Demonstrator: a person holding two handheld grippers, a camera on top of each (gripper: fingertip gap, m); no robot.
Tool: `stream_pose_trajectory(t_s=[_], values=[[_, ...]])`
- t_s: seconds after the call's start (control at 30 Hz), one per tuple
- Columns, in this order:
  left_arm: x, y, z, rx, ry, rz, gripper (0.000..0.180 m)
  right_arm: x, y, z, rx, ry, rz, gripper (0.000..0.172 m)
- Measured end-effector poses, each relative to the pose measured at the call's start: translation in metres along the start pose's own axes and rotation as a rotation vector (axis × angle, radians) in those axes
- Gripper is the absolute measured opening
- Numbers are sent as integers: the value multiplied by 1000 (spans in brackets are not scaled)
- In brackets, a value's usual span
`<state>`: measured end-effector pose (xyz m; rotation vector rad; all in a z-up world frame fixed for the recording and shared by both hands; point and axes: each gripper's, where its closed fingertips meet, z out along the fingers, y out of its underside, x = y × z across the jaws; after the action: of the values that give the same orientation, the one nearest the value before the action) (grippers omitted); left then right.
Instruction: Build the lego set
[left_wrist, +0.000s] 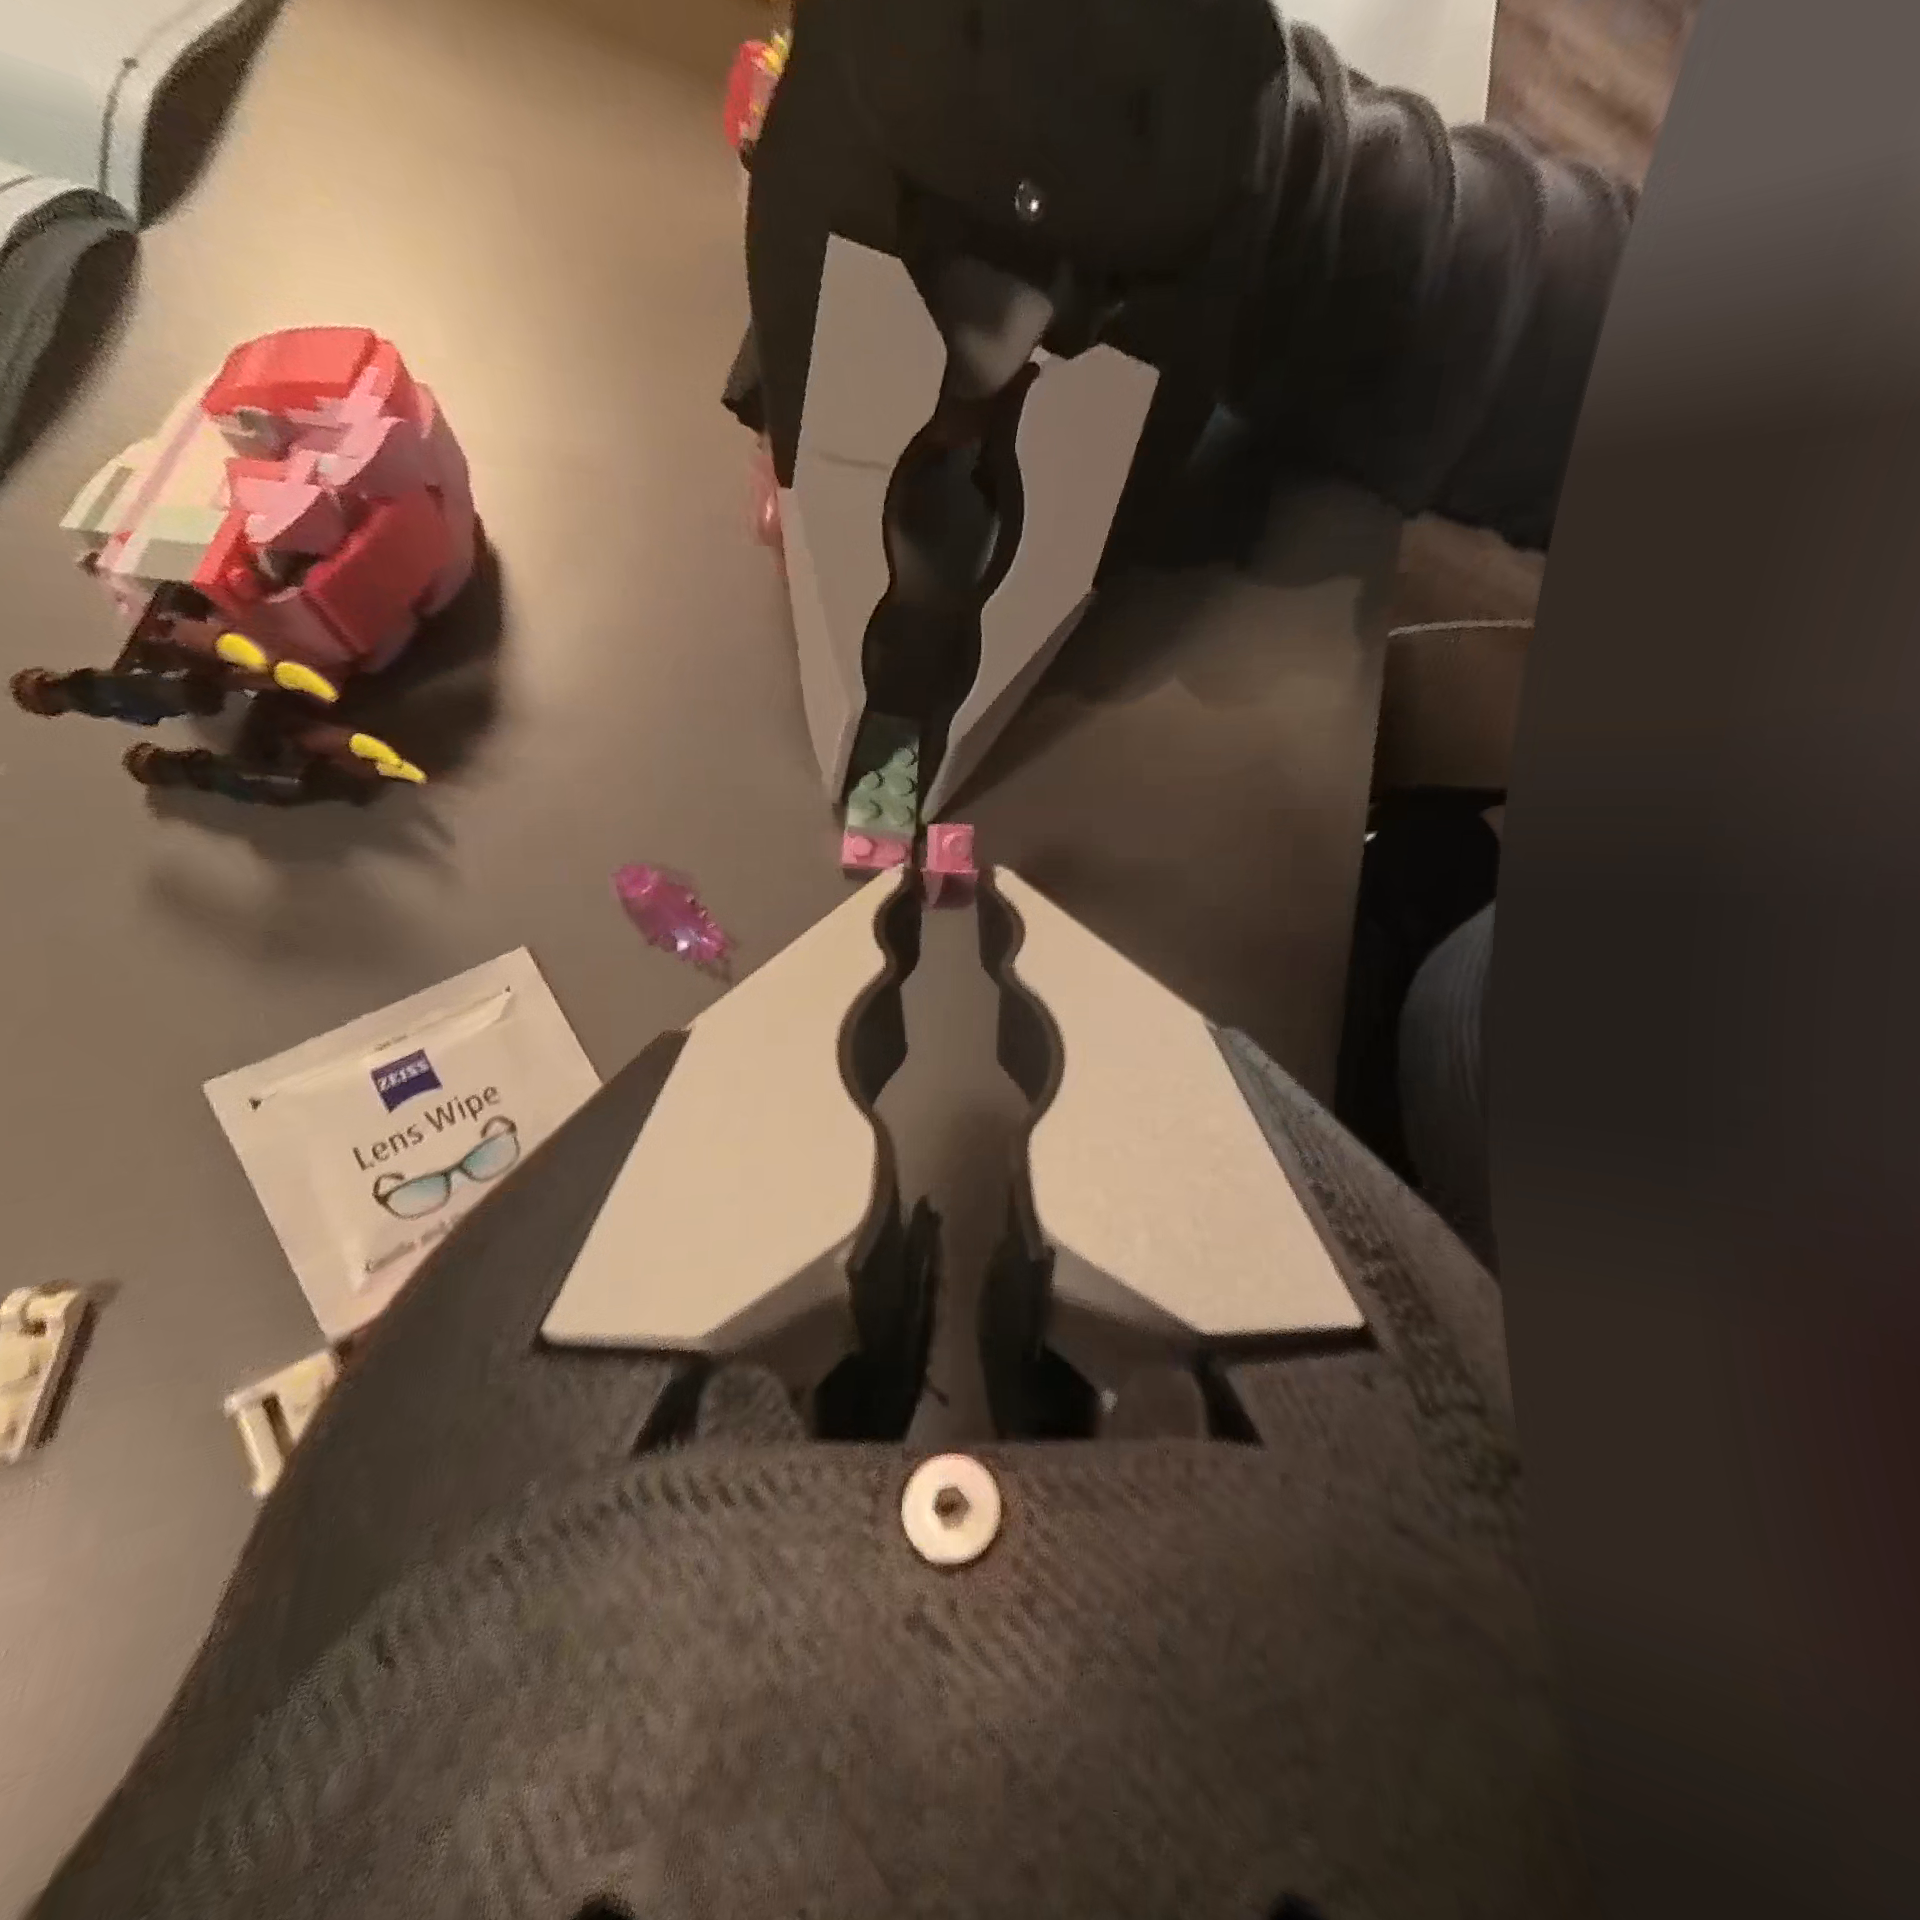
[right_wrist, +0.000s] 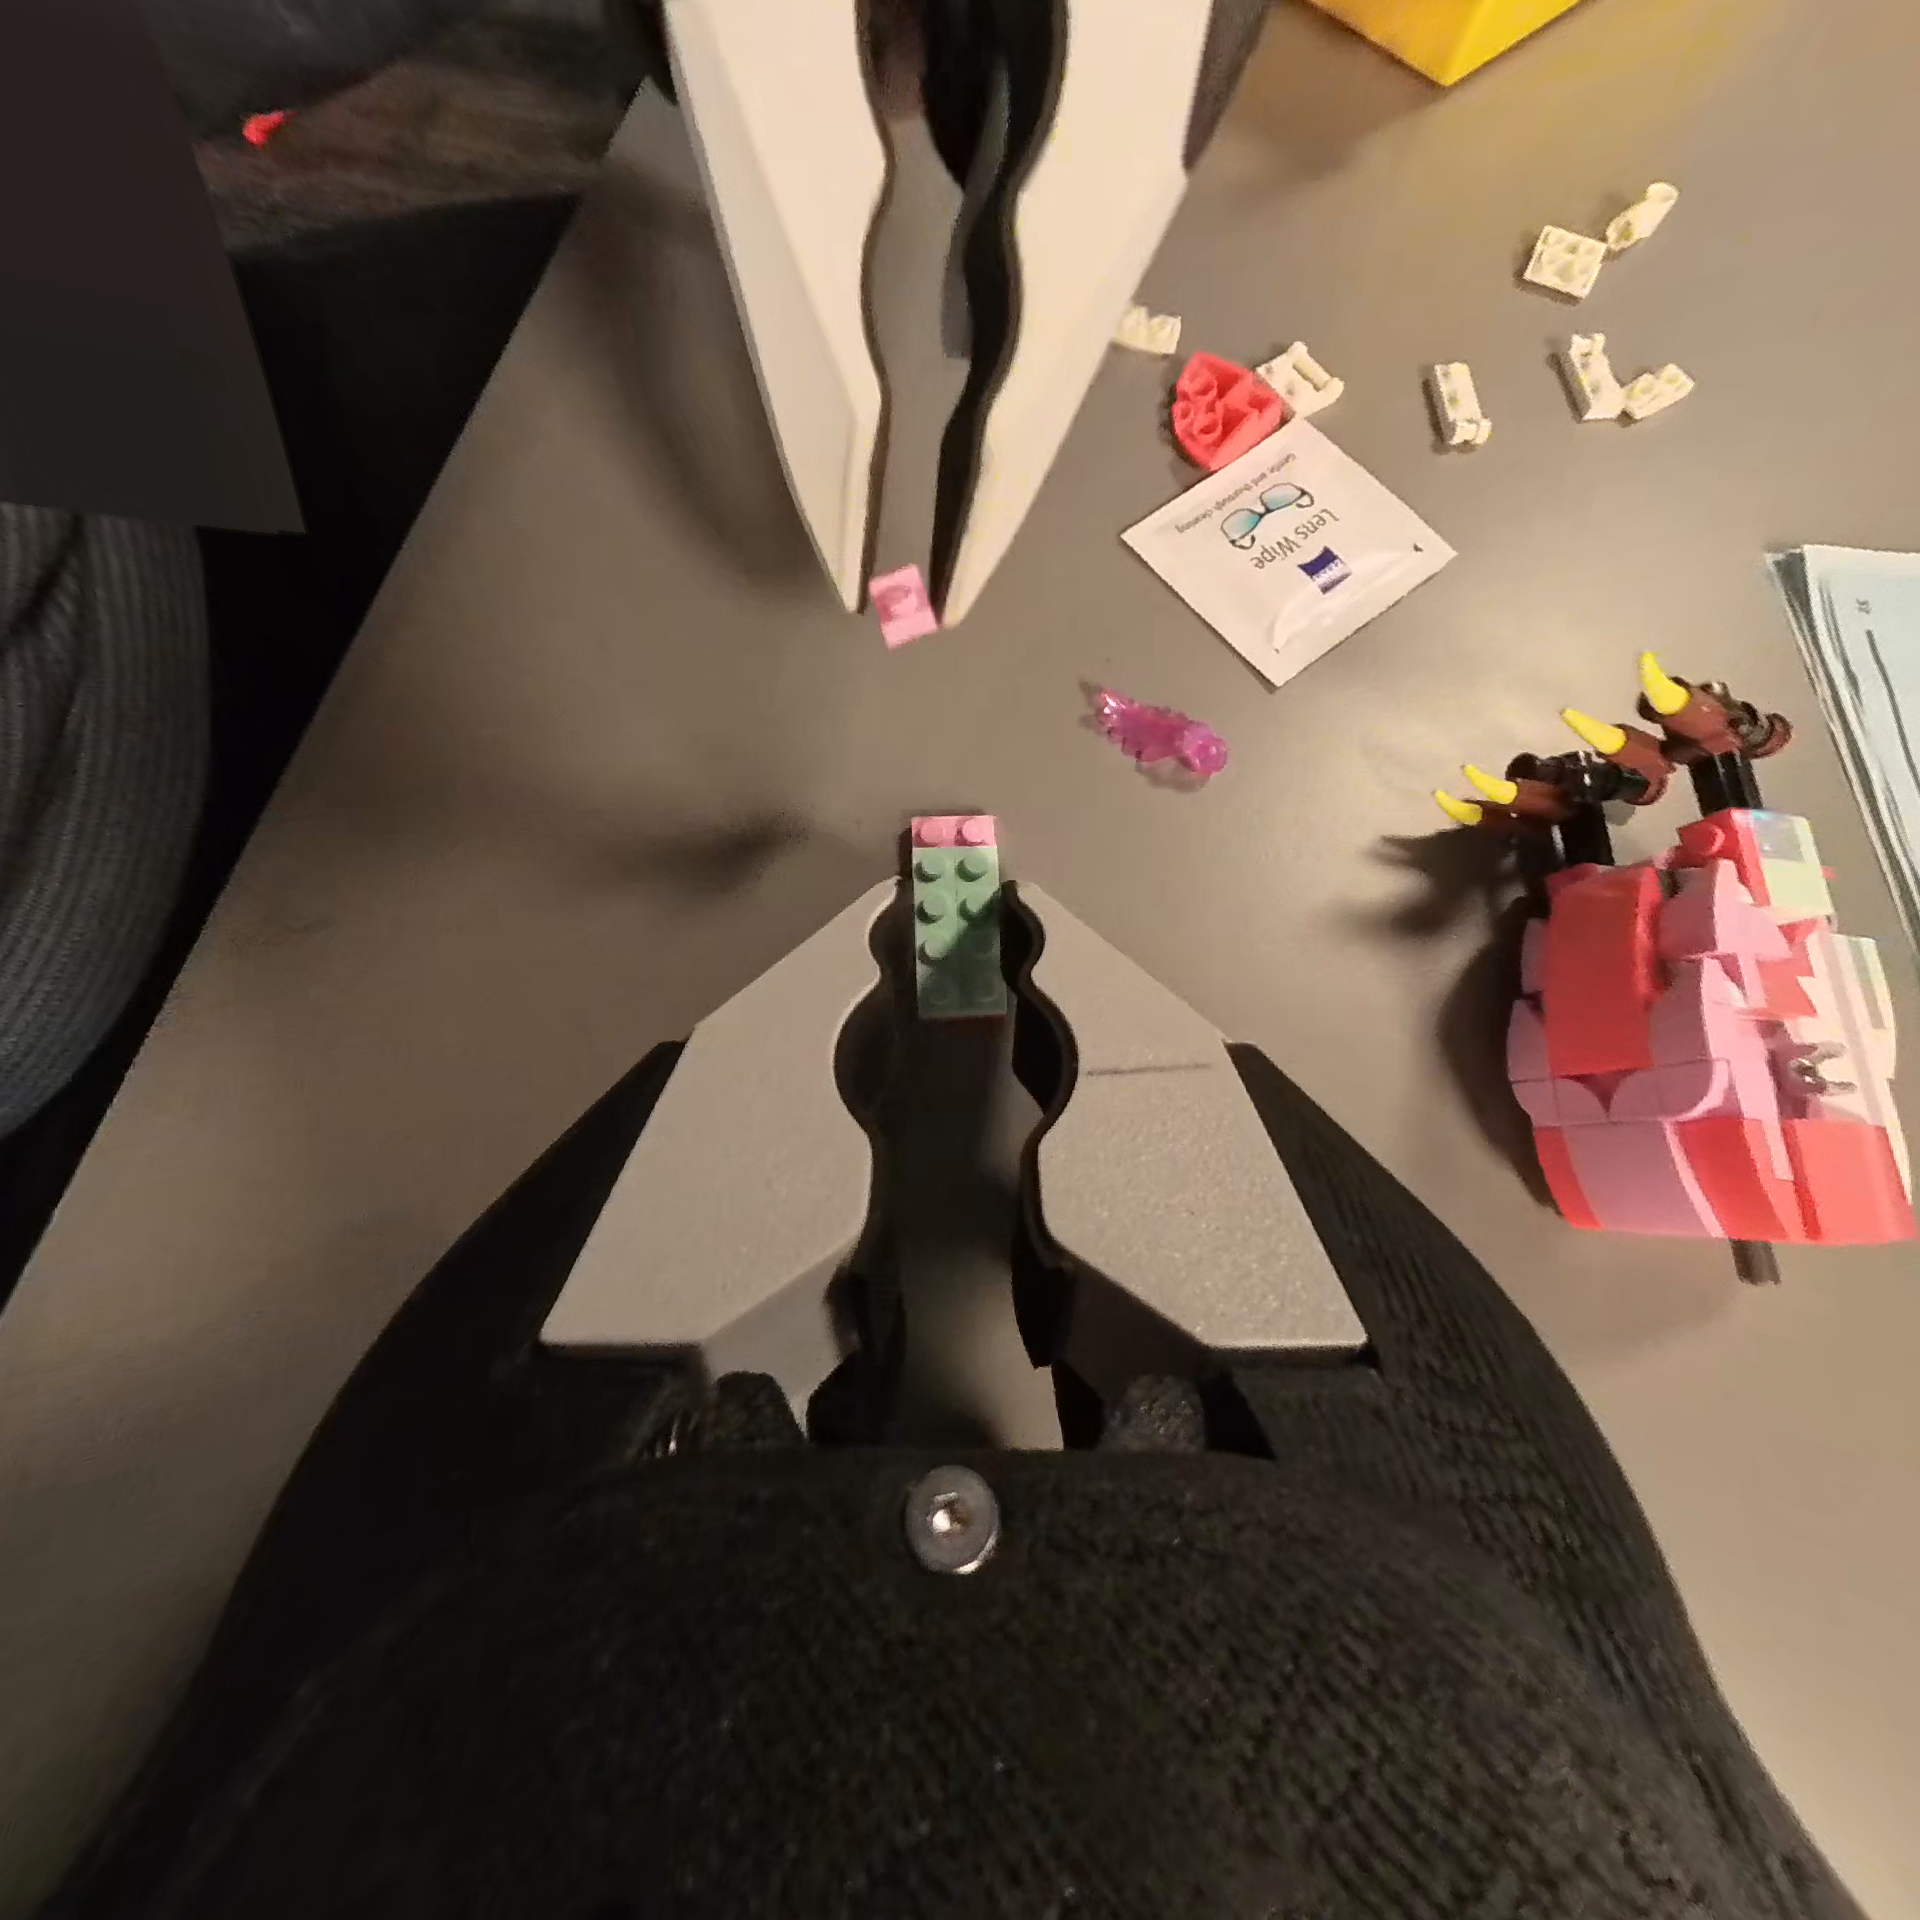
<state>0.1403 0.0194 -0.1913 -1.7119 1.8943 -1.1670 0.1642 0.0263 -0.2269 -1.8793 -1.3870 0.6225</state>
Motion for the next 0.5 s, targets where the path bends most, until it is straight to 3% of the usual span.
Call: stream_pose_trajectory(t_s=[0.5], values=[[-5, 9, 17, -147, 13, 65, 10, -11, -17, 4, 64, -30, -51, 14]])
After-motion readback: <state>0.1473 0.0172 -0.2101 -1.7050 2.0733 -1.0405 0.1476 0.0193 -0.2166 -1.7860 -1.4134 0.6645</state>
